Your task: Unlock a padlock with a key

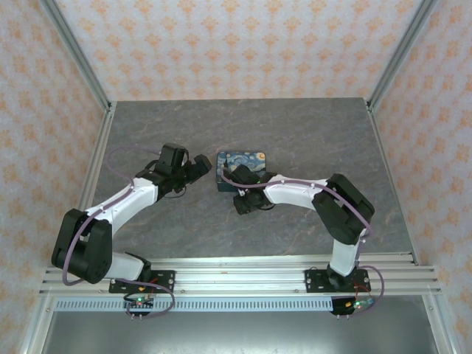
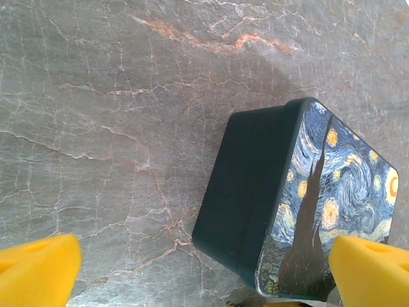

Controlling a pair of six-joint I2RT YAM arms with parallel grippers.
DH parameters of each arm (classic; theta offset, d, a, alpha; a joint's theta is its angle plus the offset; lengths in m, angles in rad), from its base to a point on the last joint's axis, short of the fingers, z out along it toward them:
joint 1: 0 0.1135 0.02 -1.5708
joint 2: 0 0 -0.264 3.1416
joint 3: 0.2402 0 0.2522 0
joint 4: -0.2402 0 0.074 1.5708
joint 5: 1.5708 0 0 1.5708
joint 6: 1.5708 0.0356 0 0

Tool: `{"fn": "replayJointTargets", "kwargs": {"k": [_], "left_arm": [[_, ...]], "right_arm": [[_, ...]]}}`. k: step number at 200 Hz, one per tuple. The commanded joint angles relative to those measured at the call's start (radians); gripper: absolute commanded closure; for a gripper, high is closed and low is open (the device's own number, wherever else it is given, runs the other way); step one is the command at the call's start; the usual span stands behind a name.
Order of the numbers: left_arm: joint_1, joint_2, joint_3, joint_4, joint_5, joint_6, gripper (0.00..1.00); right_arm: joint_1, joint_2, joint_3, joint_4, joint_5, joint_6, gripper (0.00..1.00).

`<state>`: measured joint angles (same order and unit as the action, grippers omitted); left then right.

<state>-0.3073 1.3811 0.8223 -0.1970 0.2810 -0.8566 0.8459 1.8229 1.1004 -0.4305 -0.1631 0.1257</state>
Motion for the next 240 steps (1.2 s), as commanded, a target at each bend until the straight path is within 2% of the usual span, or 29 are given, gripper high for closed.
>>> {"fn": "replayJointTargets", "kwargs": {"k": [1, 26, 52, 76, 89, 155, 202, 240], "left_arm": [[0.004, -0.020, 0.034, -0.053, -0.058, -0.039, 0.00], [0.003, -0.022, 0.061, -0.133, -0.090, -0.047, 0.00], [0.003, -0.028, 0.055, -0.129, -0.080, -0.061, 0.00], [0.004, -0.037, 0.046, -0.121, -0.074, -0.065, 0.00], [0.003, -0.045, 0.046, -0.123, -0.077, -0.065, 0.00], [0.003, -0.133, 0.020, -0.142, -0.107, -0.055, 0.00], [-0.016, -0.124, -0.028, 0.001, 0.102, -0.049, 0.01], [-0.067, -0.103, -0.037, 0.099, 0.175, -0.102, 0.05]], "right_arm": [[0.028, 0.043, 0.011, -0.028, 0.011, -0.003, 0.64], [0.037, 0.055, 0.022, -0.028, 0.014, 0.005, 0.69], [0.048, 0.072, 0.036, -0.027, 0.011, 0.014, 0.76], [0.048, 0.069, 0.035, -0.027, 0.004, 0.025, 0.89], [0.048, 0.054, 0.029, -0.026, -0.003, 0.032, 1.00], [0.048, -0.103, -0.051, 0.033, -0.083, 0.150, 1.00], [0.030, -0.247, -0.141, 0.140, -0.139, 0.251, 1.00], [-0.044, -0.367, -0.223, 0.291, -0.293, 0.267, 1.00]]}}
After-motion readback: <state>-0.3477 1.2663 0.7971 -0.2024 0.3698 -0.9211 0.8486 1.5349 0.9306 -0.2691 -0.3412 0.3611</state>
